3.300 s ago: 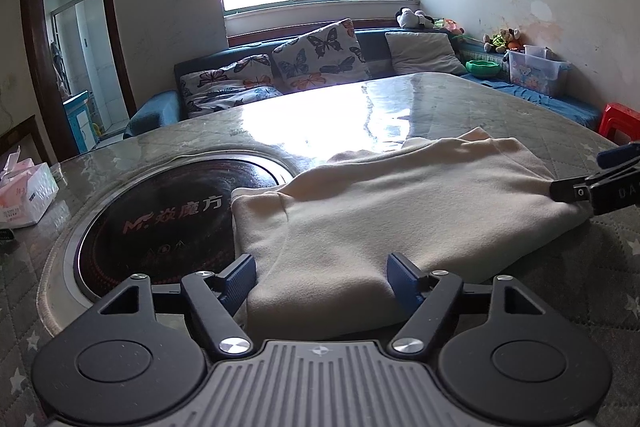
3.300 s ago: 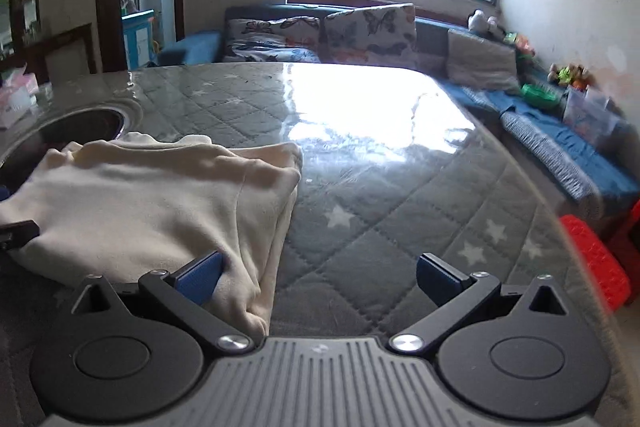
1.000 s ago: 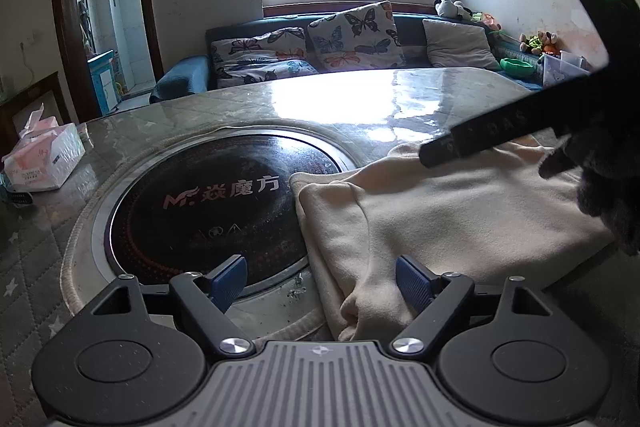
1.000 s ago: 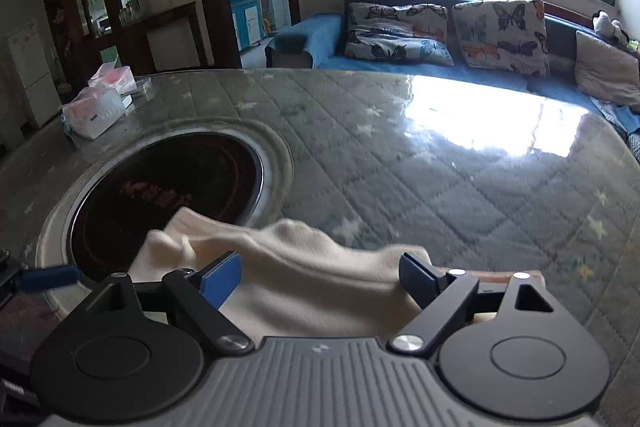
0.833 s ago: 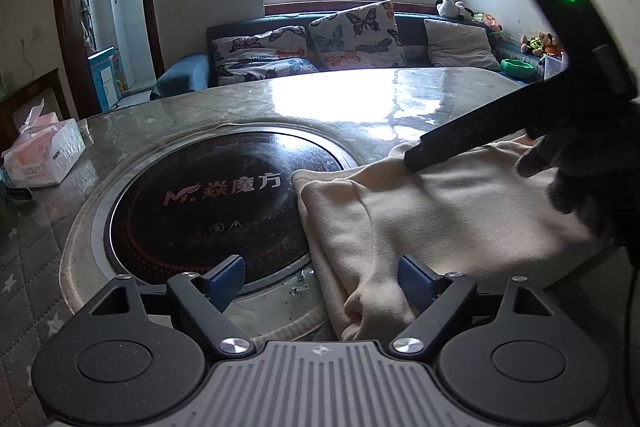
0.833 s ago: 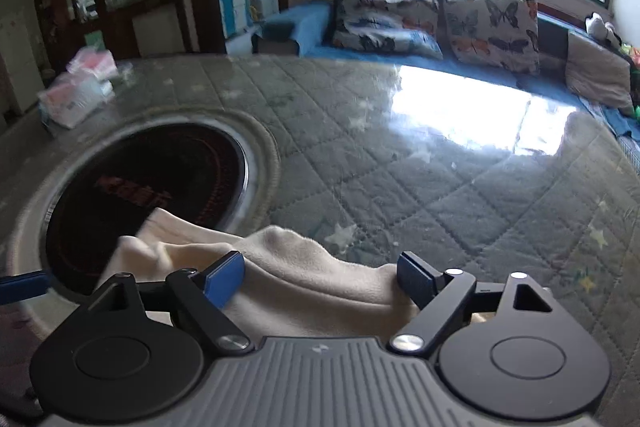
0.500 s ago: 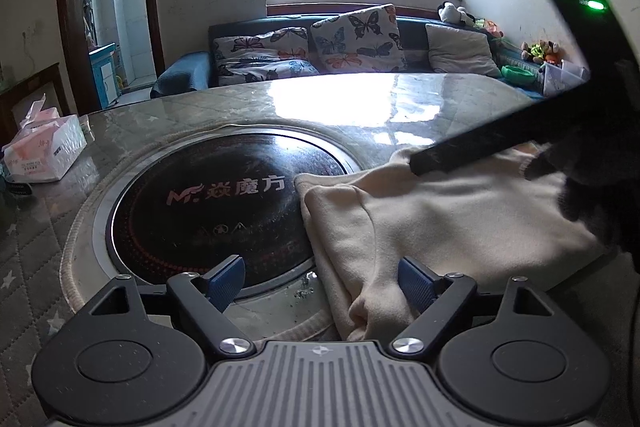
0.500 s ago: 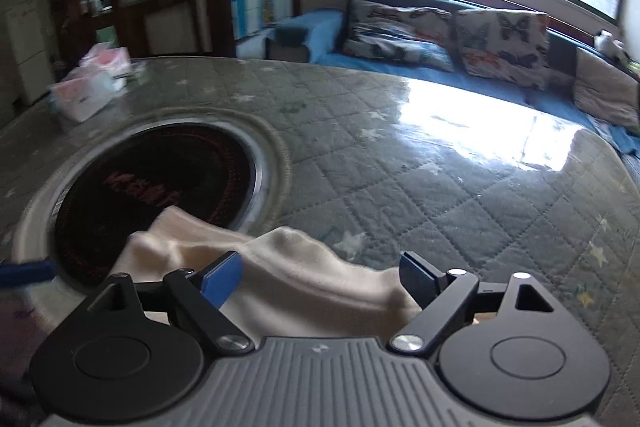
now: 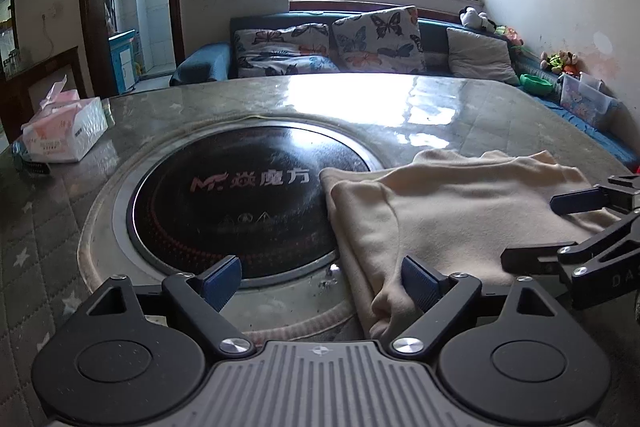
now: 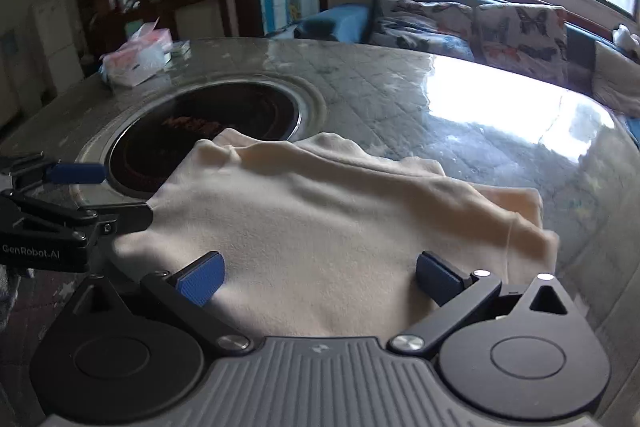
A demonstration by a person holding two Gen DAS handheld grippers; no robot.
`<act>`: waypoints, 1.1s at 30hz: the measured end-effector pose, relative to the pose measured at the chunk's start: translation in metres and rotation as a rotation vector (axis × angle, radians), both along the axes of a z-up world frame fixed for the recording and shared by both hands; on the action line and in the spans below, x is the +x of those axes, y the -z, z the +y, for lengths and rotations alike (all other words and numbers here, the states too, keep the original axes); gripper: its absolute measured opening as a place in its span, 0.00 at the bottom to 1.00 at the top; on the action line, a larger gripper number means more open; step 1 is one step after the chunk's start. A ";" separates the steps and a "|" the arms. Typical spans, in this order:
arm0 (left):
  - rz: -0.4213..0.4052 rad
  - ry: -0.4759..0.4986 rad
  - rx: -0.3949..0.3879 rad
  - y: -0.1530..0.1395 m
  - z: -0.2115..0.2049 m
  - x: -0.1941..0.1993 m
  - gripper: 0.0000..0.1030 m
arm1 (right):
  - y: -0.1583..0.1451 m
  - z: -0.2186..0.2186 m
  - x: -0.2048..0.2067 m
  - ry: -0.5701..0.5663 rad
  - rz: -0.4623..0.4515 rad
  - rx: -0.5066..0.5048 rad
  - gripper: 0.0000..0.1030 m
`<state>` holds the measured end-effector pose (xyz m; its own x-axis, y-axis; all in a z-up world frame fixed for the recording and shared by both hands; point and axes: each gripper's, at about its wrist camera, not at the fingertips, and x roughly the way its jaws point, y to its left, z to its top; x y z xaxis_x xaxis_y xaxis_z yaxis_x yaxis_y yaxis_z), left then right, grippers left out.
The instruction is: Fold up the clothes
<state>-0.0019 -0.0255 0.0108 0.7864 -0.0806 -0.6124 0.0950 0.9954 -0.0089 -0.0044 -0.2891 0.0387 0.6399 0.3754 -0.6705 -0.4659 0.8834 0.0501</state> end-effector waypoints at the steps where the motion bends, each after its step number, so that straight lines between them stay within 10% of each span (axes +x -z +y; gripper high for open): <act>1: 0.003 -0.002 -0.001 0.001 0.000 0.000 0.87 | 0.003 -0.001 -0.002 0.007 0.002 0.007 1.00; 33: 0.022 -0.003 -0.066 0.005 0.014 0.002 0.93 | -0.006 0.016 -0.028 -0.007 -0.139 -0.011 1.00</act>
